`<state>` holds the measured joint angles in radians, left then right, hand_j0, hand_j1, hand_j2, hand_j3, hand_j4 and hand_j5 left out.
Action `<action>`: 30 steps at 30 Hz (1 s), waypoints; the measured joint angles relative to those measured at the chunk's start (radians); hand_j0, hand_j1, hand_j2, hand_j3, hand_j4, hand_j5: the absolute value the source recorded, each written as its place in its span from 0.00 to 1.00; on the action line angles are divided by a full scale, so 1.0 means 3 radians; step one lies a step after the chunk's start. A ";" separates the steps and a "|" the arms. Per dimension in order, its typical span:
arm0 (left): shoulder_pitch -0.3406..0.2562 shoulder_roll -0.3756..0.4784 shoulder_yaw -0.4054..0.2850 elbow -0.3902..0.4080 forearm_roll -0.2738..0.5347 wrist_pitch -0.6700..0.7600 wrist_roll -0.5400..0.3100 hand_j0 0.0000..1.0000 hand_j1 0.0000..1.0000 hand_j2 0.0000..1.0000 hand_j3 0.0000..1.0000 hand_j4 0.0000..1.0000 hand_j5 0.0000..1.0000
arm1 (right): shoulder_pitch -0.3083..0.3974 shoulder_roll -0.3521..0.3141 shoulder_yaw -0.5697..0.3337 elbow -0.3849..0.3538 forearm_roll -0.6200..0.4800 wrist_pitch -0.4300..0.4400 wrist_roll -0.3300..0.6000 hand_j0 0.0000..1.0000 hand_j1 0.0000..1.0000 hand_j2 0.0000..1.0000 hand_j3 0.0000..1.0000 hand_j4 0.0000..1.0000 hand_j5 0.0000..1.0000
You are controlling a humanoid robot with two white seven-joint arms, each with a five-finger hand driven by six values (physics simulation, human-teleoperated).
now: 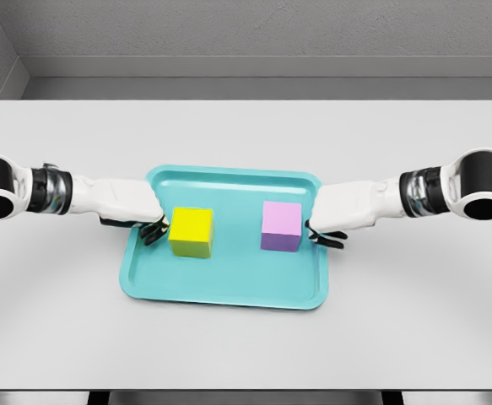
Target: Push two cubes
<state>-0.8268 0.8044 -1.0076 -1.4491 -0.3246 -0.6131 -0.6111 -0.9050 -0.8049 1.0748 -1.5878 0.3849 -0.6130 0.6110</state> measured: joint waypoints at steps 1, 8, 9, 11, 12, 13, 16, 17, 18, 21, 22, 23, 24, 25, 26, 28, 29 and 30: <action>0.0005 -0.0005 -0.0006 0.0000 0.0001 0.0001 0.0000 0.21 0.21 0.21 0.21 0.21 0.21 | -0.0020 0.0016 0.0013 0.0002 0.0002 0.0000 0.0000 0.00 0.00 0.00 0.00 0.00 0.00; 0.0000 -0.0028 -0.0025 0.0002 -0.0004 0.0002 0.0000 0.21 0.21 0.21 0.21 0.21 0.21 | -0.0077 0.0118 0.0155 0.0005 0.0009 0.0000 0.0000 0.00 0.00 0.00 0.00 0.00 0.00; 0.0000 -0.0031 -0.0026 0.0002 -0.0005 0.0002 0.0000 0.21 0.21 0.21 0.21 0.21 0.21 | -0.0082 0.0125 0.0163 0.0005 0.0010 0.0000 0.0000 0.00 0.00 0.00 0.00 0.00 0.00; -0.0005 -0.0038 -0.0027 0.0008 -0.0006 0.0001 0.0000 0.21 0.21 0.21 0.21 0.21 0.21 | -0.0097 0.0122 0.0160 0.0005 0.0014 0.0000 0.0000 0.00 0.00 0.00 0.00 0.00 0.00; -0.0005 -0.0048 -0.0026 0.0017 -0.0008 0.0001 -0.0001 0.21 0.21 0.21 0.21 0.21 0.21 | -0.0097 0.0118 0.0152 0.0002 0.0020 0.0000 0.0000 0.00 0.00 0.00 0.00 0.00 0.00; -0.0005 -0.0059 -0.0025 0.0023 -0.0011 0.0001 0.0000 0.21 0.21 0.21 0.21 0.21 0.21 | -0.0097 0.0107 0.0136 -0.0002 0.0024 0.0000 0.0000 0.00 0.00 0.00 0.00 0.00 0.00; -0.0010 -0.0082 -0.0025 0.0036 -0.0016 0.0001 0.0000 0.21 0.21 0.21 0.21 0.21 0.21 | -0.0087 0.0010 0.0066 -0.0007 0.0026 0.0000 0.0000 0.00 0.00 0.00 0.00 0.00 0.00; -0.0005 -0.0095 -0.0023 0.0040 -0.0010 0.0004 -0.0002 0.21 0.21 0.21 0.21 0.21 0.21 | -0.0077 -0.0025 0.0049 0.0001 0.0027 0.0000 0.0000 0.00 0.00 0.00 0.00 0.00 0.00; -0.0010 -0.0106 -0.0023 0.0047 -0.0013 0.0003 -0.0001 0.21 0.21 0.21 0.21 0.21 0.21 | -0.0077 -0.0050 0.0033 0.0023 0.0027 0.0000 0.0000 0.00 0.00 0.00 0.00 0.00 0.00; -0.0010 -0.0122 -0.0023 0.0058 -0.0020 0.0002 0.0000 0.21 0.21 0.21 0.21 0.21 0.21 | -0.0061 -0.0079 -0.0015 0.0113 0.0026 0.0000 0.0000 0.00 0.00 0.00 0.00 0.00 0.00; -0.0010 -0.0124 -0.0023 0.0060 -0.0021 0.0001 0.0000 0.21 0.21 0.21 0.21 0.21 0.21 | -0.0061 -0.0071 -0.0016 0.0155 0.0030 0.0000 0.0000 0.00 0.00 0.00 0.00 0.00 0.00; -0.0010 -0.0126 -0.0023 0.0061 -0.0022 0.0001 0.0000 0.21 0.21 0.21 0.21 0.21 0.21 | -0.0061 -0.0054 -0.0014 0.0196 0.0034 0.0000 0.0000 0.00 0.00 0.00 0.00 0.00 0.00; -0.0005 -0.0128 -0.0023 0.0062 -0.0022 0.0001 0.0000 0.21 0.21 0.21 0.21 0.21 0.21 | -0.0061 -0.0036 -0.0009 0.0237 0.0037 0.0000 0.0000 0.00 0.00 0.00 0.00 0.00 0.00; -0.0010 -0.0129 -0.0023 0.0063 -0.0023 0.0001 0.0000 0.21 0.21 0.21 0.21 0.21 0.21 | -0.0061 -0.0017 0.0002 0.0278 0.0040 0.0000 0.0000 0.00 0.00 0.00 0.00 0.00 0.00; -0.0010 -0.0129 -0.0023 0.0064 -0.0023 0.0001 0.0000 0.21 0.21 0.21 0.21 0.21 0.21 | -0.0061 -0.0002 0.0012 0.0309 0.0041 0.0000 0.0000 0.00 0.00 0.00 0.00 0.00 0.00; -0.0010 -0.0130 -0.0023 0.0064 -0.0023 0.0000 0.0000 0.21 0.21 0.21 0.21 0.21 0.21 | -0.0061 0.0024 0.0038 0.0349 0.0043 0.0000 0.0000 0.00 0.00 0.00 0.00 0.00 0.00; -0.0010 -0.0131 -0.0023 0.0064 -0.0023 0.0001 0.0000 0.21 0.21 0.21 0.21 0.21 0.21 | -0.0061 0.0035 0.0053 0.0362 0.0044 0.0000 0.0000 0.00 0.00 0.00 0.00 0.00 0.00; -0.0010 -0.0131 -0.0023 0.0065 -0.0023 0.0000 0.0000 0.21 0.21 0.21 0.21 0.21 0.21 | -0.0061 0.0045 0.0065 0.0370 0.0045 0.0000 0.0000 0.00 0.00 0.00 0.00 0.00 0.00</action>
<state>-0.8299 0.7652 -1.0147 -1.4297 -0.3316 -0.6130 -0.6111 -0.9235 -0.7914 1.0944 -1.4769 0.3983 -0.6131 0.6110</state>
